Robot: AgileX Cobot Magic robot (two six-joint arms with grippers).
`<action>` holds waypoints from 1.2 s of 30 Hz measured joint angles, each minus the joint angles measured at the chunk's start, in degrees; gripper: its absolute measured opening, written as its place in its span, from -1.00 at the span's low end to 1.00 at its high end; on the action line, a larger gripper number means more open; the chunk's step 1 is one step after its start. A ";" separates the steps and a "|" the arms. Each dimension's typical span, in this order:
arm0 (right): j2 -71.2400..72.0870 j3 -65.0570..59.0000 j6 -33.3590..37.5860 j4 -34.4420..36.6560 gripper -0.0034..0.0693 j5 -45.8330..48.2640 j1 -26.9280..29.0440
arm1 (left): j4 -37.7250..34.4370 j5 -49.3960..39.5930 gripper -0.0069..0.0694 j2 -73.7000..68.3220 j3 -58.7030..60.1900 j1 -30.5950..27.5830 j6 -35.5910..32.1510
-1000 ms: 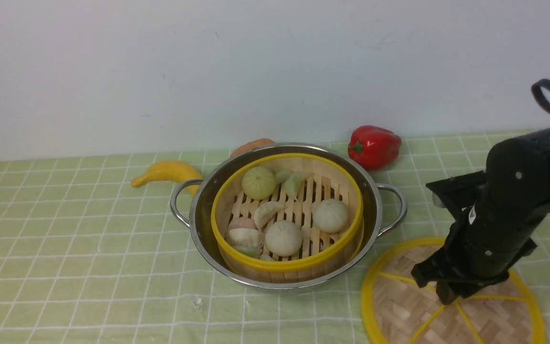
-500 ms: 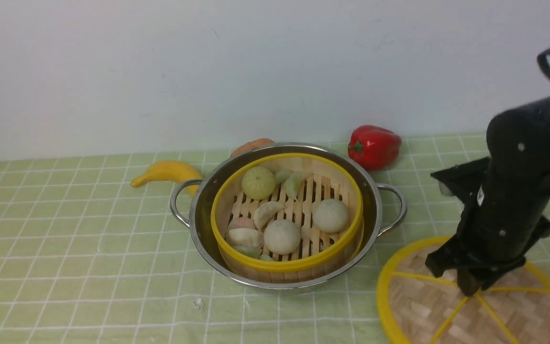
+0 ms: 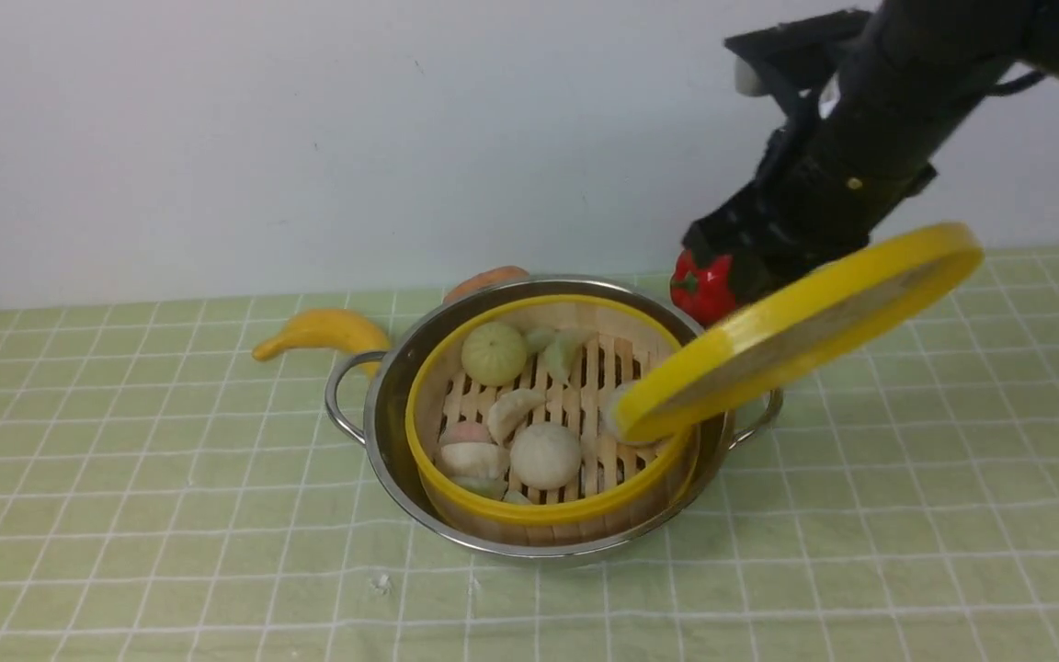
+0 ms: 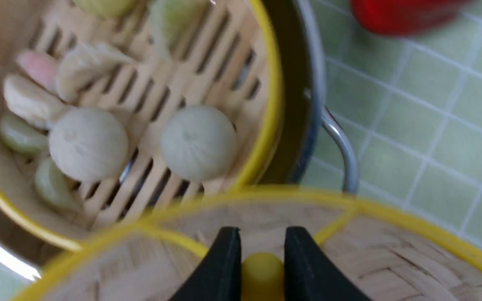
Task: Place the steamer in the pot on the green tablecloth, and put the lid on the steamer.
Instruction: 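Place the bamboo steamer lid onto the steamer basket in the pot with the right gripper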
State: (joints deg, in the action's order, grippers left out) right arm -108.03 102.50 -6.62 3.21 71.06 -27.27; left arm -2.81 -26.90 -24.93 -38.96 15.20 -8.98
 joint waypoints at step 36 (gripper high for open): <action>-1.40 9.46 4.11 -0.90 -0.51 -10.27 -7.65 | 1.87 -1.71 -0.84 0.00 0.00 0.00 1.29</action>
State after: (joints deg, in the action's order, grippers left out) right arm -109.43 111.95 -2.51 2.31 60.80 -34.93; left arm -0.94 -28.61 -24.93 -38.96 15.20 -7.69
